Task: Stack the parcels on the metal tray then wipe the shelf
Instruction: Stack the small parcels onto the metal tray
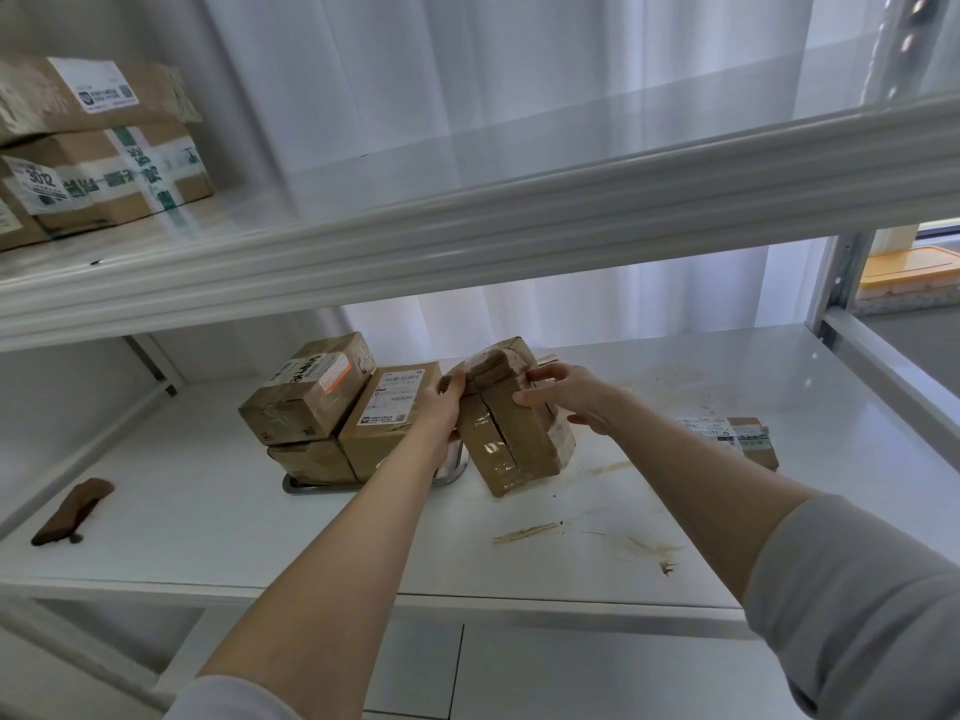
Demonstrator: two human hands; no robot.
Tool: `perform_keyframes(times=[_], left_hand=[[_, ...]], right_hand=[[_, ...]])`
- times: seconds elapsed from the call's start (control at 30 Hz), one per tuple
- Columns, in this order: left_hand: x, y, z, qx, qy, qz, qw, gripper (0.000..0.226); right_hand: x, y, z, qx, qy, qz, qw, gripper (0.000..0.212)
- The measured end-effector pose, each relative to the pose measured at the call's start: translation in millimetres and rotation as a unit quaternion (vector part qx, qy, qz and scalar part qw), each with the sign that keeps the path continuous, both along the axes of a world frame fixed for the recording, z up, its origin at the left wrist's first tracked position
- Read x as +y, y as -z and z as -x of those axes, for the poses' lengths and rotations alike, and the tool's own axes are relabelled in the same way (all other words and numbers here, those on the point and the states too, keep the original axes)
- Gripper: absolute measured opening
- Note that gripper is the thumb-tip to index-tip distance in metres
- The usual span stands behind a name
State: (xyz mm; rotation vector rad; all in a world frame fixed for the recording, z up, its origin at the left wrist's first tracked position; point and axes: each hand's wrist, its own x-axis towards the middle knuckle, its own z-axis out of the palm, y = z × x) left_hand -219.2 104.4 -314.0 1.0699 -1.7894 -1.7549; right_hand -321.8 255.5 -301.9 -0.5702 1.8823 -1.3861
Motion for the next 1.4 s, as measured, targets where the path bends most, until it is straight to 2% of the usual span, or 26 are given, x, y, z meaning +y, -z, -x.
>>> perform_keyframes(times=[0.13, 0.3, 0.33, 0.43, 0.5, 0.57, 0.67, 0.7, 0.77, 0.8, 0.87, 0.9, 0.97, 1.03, 1.17, 1.4], left_hand=[[0, 3, 1, -0.024, 0.000, -0.031, 0.999, 0.047], [-1, 5, 1, -0.028, -0.001, -0.038, 0.999, 0.047], [-2, 5, 2, -0.027, -0.002, -0.040, 0.999, 0.047], [-2, 5, 1, -0.015, 0.001, -0.059, 0.998, 0.048], [2, 3, -1, 0.007, 0.035, -0.075, 0.997, 0.050], [6, 0, -3, 0.021, 0.086, -0.082, 0.993, 0.061], [14, -5, -2, -0.026, 0.115, -0.037, 0.992, 0.098], [15, -4, -1, -0.048, 0.121, -0.016, 0.991, 0.108], [15, -3, 1, -0.070, 0.128, -0.001, 0.989, 0.114], [14, -2, 1, -0.074, 0.130, -0.005, 0.989, 0.114], [11, -1, 0, -0.074, 0.131, -0.021, 0.988, 0.111], [10, -1, -1, -0.068, 0.129, -0.030, 0.989, 0.105], [8, -1, -4, -0.046, 0.117, -0.042, 0.991, 0.090], [5, 1, -6, -0.033, 0.103, -0.047, 0.993, 0.084], [6, 1, -9, -0.015, 0.087, -0.061, 0.994, 0.062], [5, -2, -13, -0.058, 0.110, -0.051, 0.991, 0.061]], right_hand=[[3, 1, 1, 0.012, -0.004, 0.006, 1.000, 0.052], [4, 3, -2, 0.010, 0.011, 0.001, 1.000, 0.068], [4, 3, -3, 0.005, 0.006, -0.003, 1.000, 0.072], [3, 3, -6, 0.008, 0.000, -0.023, 1.000, 0.102], [1, 2, -8, 0.011, 0.020, -0.024, 0.999, 0.105], [-1, 0, -10, 0.013, 0.041, -0.017, 0.999, 0.103], [-5, 2, -10, 0.018, 0.076, -0.036, 0.996, 0.118], [-7, 3, -9, 0.022, 0.082, -0.041, 0.996, 0.118], [-6, 0, -12, 0.011, 0.087, -0.045, 0.995, 0.109], [-4, -2, -13, 0.000, 0.085, -0.041, 0.996, 0.099], [-1, -3, -11, -0.030, 0.081, -0.009, 0.996, 0.060], [1, -2, -10, -0.047, 0.084, 0.005, 0.995, 0.048], [3, 0, -7, -0.066, 0.106, 0.015, 0.992, 0.046], [2, 2, -5, -0.080, 0.128, 0.016, 0.988, 0.050], [3, 3, -2, -0.087, 0.121, 0.015, 0.989, 0.038], [0, 9, 4, -0.071, 0.147, 0.020, 0.986, 0.031]])
